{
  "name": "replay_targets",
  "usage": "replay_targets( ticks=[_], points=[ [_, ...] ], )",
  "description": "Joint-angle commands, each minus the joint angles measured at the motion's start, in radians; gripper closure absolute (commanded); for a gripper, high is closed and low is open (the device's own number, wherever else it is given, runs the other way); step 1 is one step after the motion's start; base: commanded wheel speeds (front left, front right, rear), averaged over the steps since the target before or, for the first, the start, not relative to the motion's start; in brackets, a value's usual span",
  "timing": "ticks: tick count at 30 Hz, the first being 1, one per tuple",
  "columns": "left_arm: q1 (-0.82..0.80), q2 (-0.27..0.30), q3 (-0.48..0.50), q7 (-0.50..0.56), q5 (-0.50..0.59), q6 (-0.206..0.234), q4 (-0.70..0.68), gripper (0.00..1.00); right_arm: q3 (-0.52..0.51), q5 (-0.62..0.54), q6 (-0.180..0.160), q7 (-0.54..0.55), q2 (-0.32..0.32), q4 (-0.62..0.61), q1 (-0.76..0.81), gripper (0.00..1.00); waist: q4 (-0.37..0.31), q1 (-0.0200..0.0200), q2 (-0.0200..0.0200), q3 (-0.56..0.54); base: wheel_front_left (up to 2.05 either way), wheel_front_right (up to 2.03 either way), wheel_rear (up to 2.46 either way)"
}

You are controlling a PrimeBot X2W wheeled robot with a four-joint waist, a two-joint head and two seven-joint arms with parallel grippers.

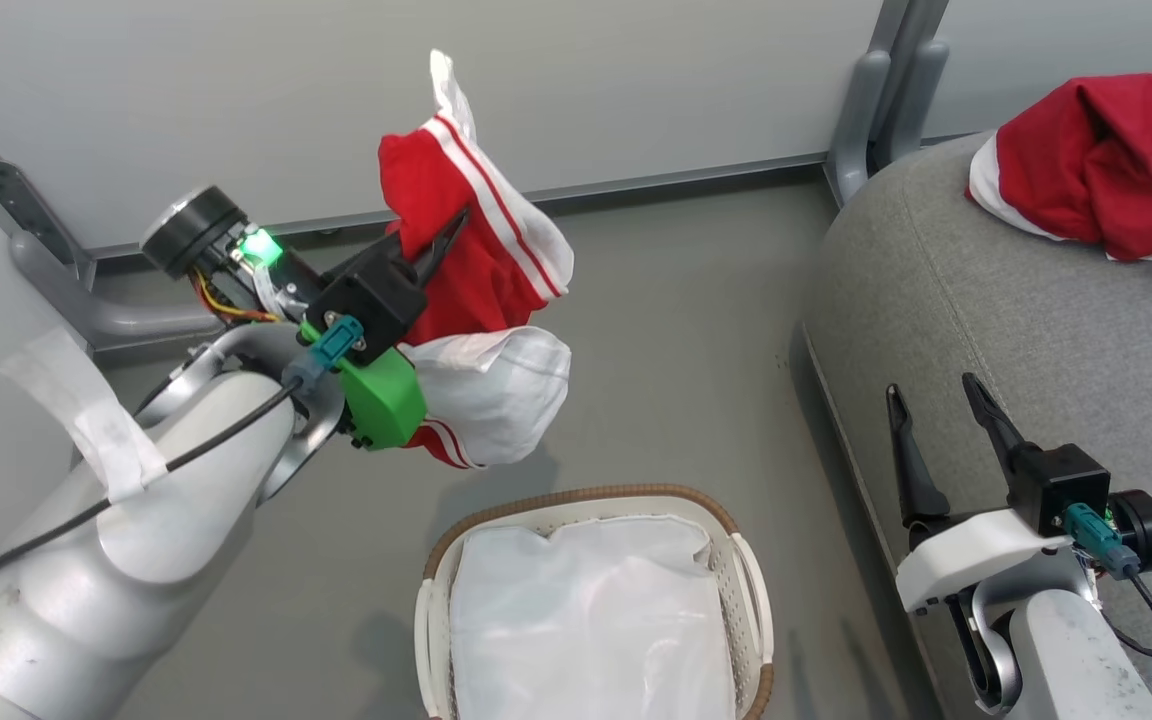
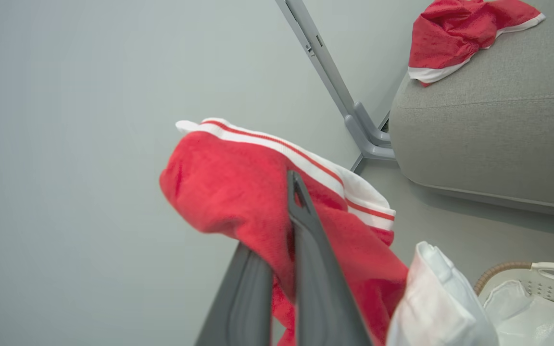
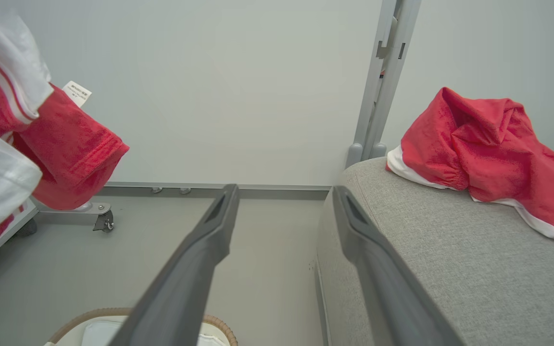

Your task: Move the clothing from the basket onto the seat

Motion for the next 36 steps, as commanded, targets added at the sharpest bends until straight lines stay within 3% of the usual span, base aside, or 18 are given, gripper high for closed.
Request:
replay_targets(
  ticks=[1, 8, 20, 36],
  points=[
    [-0.028, 0.010, -0.011, 0.006, -0.019, -0.002, -0.010, 1.00, 0.005, -0.002, -0.001, -0.002, -0.004, 0.003, 0.018, 0.00, -0.001, 0.0001, 0.0120, -0.027, 0.00, 0.00, 0.00],
    [-0.145, 0.023, -0.066, 0.019, -0.052, -0.002, -0.036, 1.00, 0.024, 0.002, -0.001, -0.002, -0.004, 0.003, 0.009, 0.00, -0.019, 0.0001, 0.0120, -0.037, 0.00, 0.00, 0.00],
    [-0.224, -0.012, -0.104, 0.014, -0.092, -0.001, -0.025, 1.00, 0.096, 0.015, -0.001, -0.002, -0.004, 0.000, -0.007, 0.00, -0.033, 0.0001, 0.0120, -0.057, 0.00, 0.00, 0.00],
    [-0.260, -0.040, -0.118, 0.002, -0.093, 0.002, -0.003, 1.00, 0.415, 0.138, -0.001, -0.002, -0.004, -0.035, -0.083, 0.00, -0.028, 0.0001, 0.0120, -0.039, 0.00, 0.00, 0.00]
  ],
)
